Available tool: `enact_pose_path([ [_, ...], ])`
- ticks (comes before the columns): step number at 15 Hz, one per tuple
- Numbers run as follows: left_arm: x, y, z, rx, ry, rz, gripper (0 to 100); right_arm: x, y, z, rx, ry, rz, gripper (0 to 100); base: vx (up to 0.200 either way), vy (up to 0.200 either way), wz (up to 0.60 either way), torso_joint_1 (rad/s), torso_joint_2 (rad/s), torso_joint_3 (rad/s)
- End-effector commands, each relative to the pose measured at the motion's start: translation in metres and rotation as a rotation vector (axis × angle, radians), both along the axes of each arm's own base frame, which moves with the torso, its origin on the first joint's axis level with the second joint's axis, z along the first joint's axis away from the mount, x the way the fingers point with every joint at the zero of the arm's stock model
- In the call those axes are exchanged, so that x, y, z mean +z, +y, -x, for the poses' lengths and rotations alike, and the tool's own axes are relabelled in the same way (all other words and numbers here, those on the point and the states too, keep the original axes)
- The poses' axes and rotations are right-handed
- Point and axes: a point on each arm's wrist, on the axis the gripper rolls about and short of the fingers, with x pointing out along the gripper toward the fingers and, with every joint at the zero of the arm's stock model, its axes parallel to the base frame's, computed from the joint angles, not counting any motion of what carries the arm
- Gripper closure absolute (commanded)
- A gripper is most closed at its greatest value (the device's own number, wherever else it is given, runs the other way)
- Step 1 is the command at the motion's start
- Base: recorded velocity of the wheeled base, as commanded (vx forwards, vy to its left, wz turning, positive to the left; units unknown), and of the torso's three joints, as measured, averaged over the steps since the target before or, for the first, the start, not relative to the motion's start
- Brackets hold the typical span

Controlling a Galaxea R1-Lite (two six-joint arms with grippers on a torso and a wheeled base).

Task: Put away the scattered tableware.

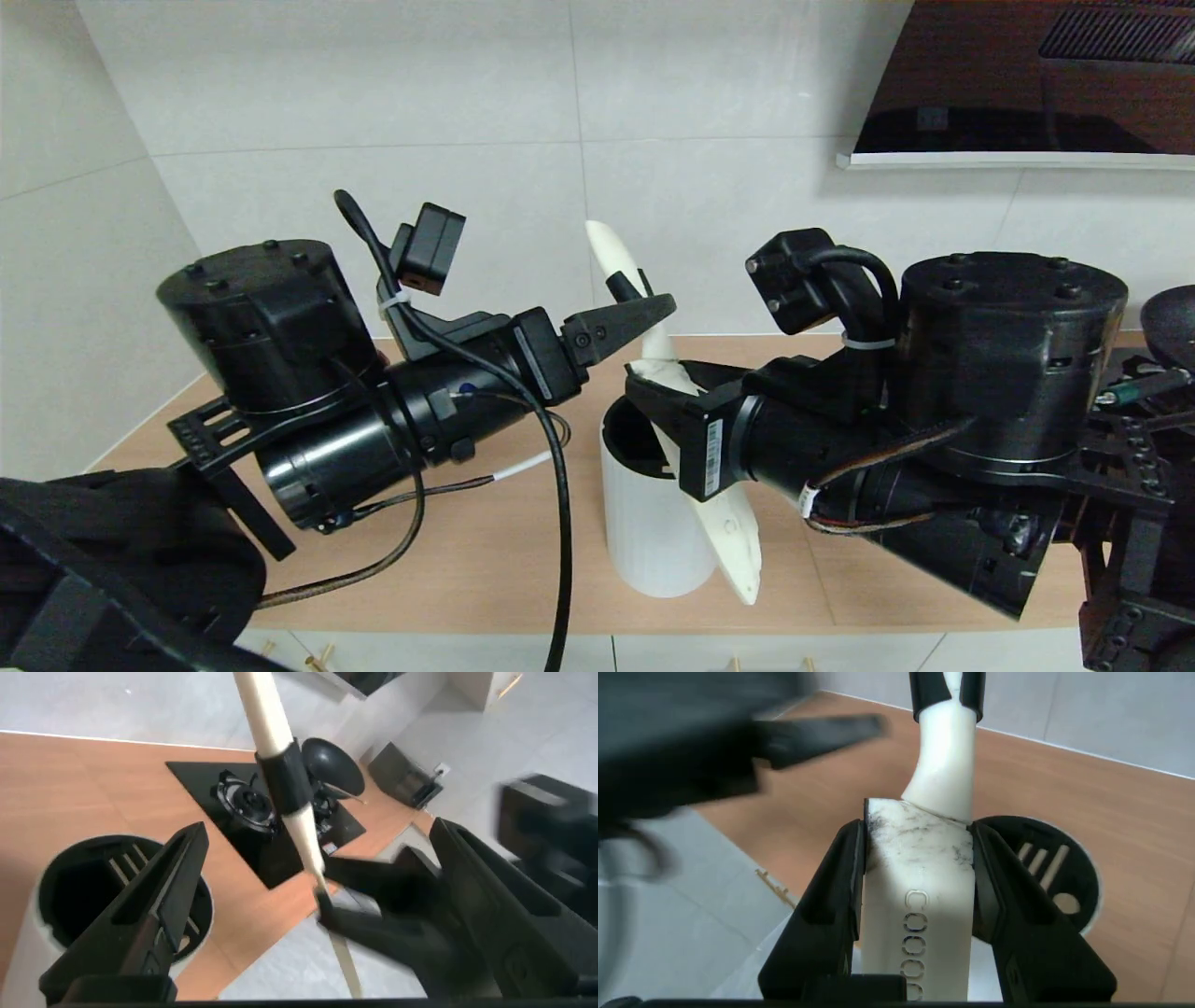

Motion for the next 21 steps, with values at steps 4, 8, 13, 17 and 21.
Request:
enact_pose_path([
  [4,-0.001,-0.003,-0.002,0.000,-0.022,0.018,0,-0.010,0.008,0.002,-0.002,0.015,0.027,100,0.000,0.000,0.00,0.000,0.00,0.000],
  [8,0.000,-0.003,-0.002,0.001,-0.033,0.026,0,-0.010,0.010,0.006,0.009,0.015,0.028,100,0.000,0.000,0.00,0.000,0.00,0.000],
  [13,-0.001,-0.003,-0.002,0.001,-0.032,0.026,0,-0.011,0.013,0.014,0.034,0.017,0.030,100,0.000,0.000,0.00,0.000,0.00,0.000],
  [17,-0.002,-0.004,-0.004,0.020,-0.029,0.024,0,-0.011,0.013,0.014,0.034,0.018,0.031,100,0.000,0.000,0.00,0.000,0.00,0.000],
  [21,-0.003,-0.004,-0.003,0.014,-0.027,0.022,100,-0.011,0.013,0.015,0.035,0.014,0.027,100,0.000,0.000,0.00,0.000,0.00,0.000],
])
